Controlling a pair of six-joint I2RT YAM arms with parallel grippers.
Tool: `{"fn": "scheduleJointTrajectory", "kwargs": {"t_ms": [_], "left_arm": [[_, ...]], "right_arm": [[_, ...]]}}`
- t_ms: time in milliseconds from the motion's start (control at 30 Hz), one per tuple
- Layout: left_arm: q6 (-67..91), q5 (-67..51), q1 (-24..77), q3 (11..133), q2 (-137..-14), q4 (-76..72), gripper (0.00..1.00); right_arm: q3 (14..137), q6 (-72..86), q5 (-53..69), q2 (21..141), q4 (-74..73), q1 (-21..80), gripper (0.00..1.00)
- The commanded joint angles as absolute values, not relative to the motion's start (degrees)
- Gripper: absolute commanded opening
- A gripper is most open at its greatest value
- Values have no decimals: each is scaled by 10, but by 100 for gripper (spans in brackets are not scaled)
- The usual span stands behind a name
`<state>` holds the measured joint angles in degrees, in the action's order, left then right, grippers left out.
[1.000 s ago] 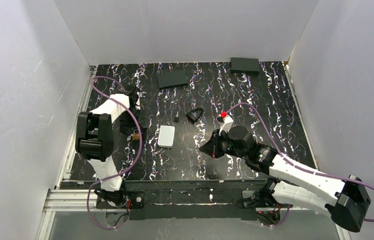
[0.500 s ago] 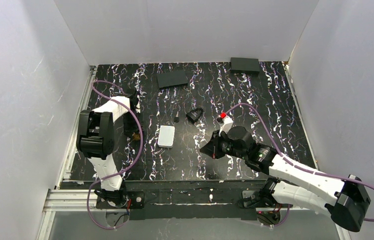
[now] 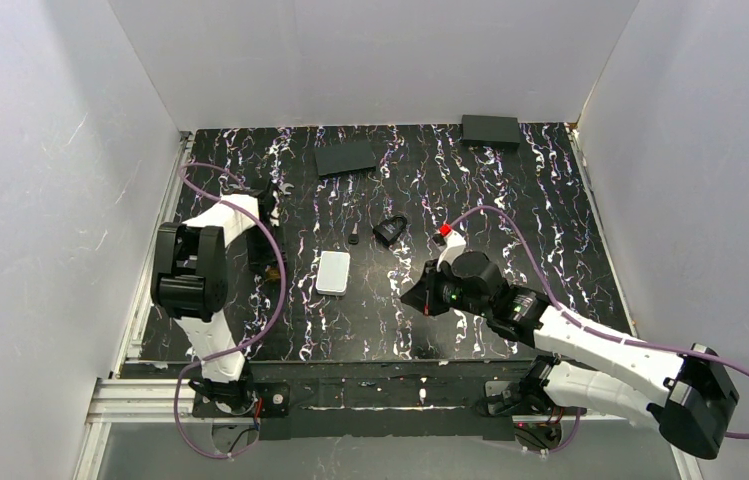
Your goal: Unlock with the key
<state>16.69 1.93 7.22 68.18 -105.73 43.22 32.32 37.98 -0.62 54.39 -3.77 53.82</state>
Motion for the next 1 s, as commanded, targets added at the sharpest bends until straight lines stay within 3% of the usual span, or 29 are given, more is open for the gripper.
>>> {"fn": "scheduleJointTrajectory", "kwargs": {"t_ms": [0,433,767,967], "left_arm": [[192,-26,73,653,-1030,419,0],[317,-149,73,650,-881,468,0],[454,-371,73,623,-813,435,0],[498,-474,73,609,-811,414,0]], "right_arm": [[357,392,-29,543,-28,542,1],[454,517,-190,578,-164,542,1],[574,673,-274,639,-337,542,1],[573,707,-262,645,-337,546,1]]}}
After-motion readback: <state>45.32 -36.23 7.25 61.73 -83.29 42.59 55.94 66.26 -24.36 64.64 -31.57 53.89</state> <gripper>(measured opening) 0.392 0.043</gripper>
